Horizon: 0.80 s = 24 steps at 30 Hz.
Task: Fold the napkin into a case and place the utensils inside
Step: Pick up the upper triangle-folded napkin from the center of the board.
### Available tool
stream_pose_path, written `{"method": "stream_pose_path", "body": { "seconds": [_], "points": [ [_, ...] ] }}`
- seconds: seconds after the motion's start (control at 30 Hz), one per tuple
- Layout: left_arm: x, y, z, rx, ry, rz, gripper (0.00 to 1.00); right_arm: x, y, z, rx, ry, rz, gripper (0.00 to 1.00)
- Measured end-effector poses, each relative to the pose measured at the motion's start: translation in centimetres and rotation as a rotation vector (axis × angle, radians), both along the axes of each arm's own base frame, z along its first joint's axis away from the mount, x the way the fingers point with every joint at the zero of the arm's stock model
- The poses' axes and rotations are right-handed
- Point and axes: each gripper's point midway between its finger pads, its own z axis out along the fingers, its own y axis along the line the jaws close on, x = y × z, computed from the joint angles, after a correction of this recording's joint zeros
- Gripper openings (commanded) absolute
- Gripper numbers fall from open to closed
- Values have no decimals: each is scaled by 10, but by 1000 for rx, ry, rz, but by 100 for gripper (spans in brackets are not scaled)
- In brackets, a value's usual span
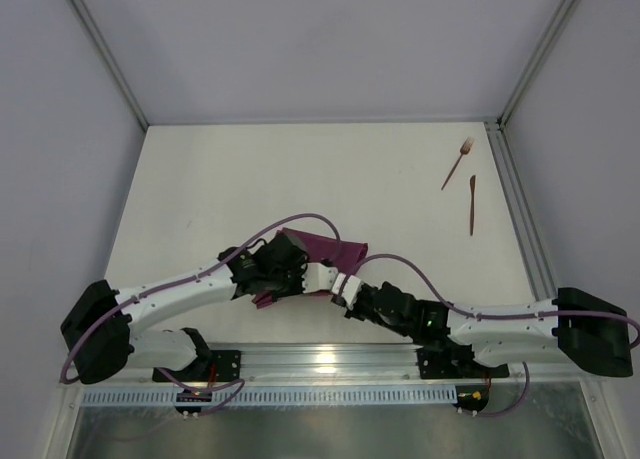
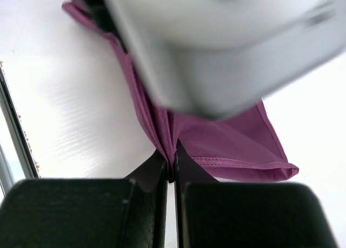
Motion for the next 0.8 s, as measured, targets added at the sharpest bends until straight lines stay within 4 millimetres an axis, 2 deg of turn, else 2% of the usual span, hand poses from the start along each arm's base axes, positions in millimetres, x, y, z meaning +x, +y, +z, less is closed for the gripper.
{"method": "stream_pose_path", "body": {
  "seconds": [0.07, 0.1, 0.27, 0.43, 0.63, 0.7, 0.8],
  "points": [
    [-3, 1, 0, -1, 14, -4, 40, 3, 1, 8, 26, 29, 6, 3],
    [-5, 1, 0, -3, 23, -7, 51, 5, 0, 10, 29, 43, 6, 3],
    [-19, 2, 1, -12, 77, -37, 71, 16, -5, 7, 13, 142, 18, 3],
    [-26, 3, 14, -52, 95, -33, 79, 22, 3, 12, -23, 234, 60, 3],
    [-17, 10, 34, -92, 69, 75, 81, 30, 16, 34, -13, 313, 126, 3],
    [-13, 6, 40, -118, 40, 83, 93, 34, 15, 36, -13, 346, 129, 3],
    [-5, 1, 52, -164, -9, 106, 99, 38, 12, 34, -28, 403, 131, 3]
  ]
}}
